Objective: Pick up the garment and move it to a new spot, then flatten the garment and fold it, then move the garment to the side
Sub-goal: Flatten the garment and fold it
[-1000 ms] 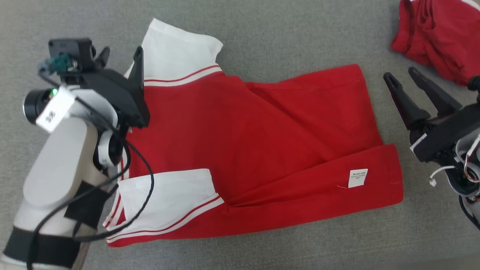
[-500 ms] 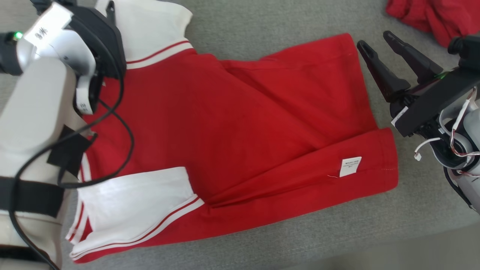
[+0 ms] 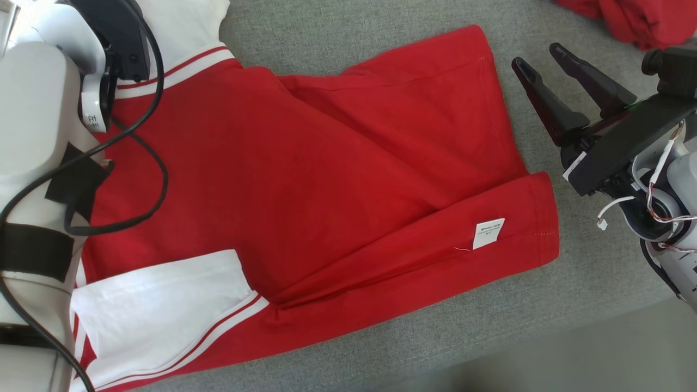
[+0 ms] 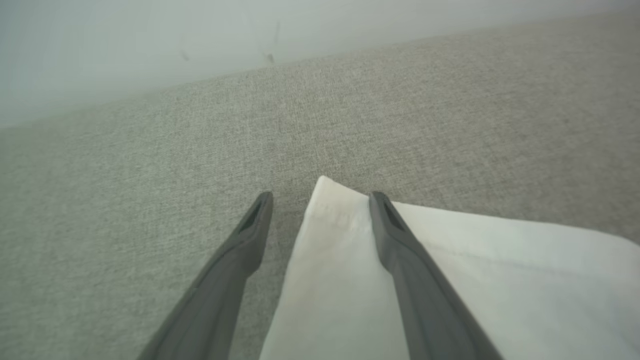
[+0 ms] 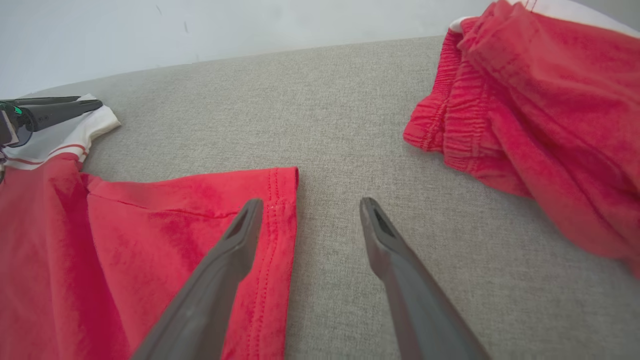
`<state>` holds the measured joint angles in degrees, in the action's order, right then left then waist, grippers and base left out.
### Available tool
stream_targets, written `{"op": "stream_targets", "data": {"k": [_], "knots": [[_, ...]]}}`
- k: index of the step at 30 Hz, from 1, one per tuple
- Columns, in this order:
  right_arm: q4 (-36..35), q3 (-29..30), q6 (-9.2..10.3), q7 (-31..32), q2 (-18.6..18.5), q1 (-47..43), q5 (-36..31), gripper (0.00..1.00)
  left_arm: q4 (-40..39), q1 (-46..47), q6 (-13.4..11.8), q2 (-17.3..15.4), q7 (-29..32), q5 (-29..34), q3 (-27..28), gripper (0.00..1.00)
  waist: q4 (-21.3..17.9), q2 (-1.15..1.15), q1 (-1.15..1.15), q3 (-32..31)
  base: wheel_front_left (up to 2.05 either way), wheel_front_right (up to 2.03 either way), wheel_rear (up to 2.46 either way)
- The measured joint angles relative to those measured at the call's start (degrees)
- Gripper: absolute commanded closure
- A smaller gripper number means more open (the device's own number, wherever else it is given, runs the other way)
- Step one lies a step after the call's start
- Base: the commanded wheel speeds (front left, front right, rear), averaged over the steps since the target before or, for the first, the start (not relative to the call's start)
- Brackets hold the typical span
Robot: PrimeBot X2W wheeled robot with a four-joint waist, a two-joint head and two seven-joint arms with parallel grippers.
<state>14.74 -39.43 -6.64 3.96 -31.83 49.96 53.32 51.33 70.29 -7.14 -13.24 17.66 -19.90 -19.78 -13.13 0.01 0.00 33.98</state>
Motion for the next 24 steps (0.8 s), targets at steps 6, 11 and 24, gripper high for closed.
{"op": "stream_targets", "data": {"k": [6,11,24], "knots": [[1.2,-0.2,-0.01,-0.5,0.0,0.0,0.0,0.0,2.4,0.3,-0.1,1.6,-1.2,0.0,-0.9,0.72,0.3,0.0,0.0,-0.3,0.0,0.0,0.0],[2.7,-0.3,-0.12,-1.0,0.1,0.0,0.0,0.0,4.2,0.8,0.4,3.6,-2.7,-0.2,-1.3,1.0,1.2,0.0,0.0,-1.1,0.0,0.0,0.0],[8.4,-1.8,-0.43,1.3,-0.7,1.2,0.9,0.0,3.9,0.4,4.2,8.3,-10.1,-3.9,0.4,1.0,5.6,-0.01,0.0,-3.6,0.0,0.0,0.0]]}}
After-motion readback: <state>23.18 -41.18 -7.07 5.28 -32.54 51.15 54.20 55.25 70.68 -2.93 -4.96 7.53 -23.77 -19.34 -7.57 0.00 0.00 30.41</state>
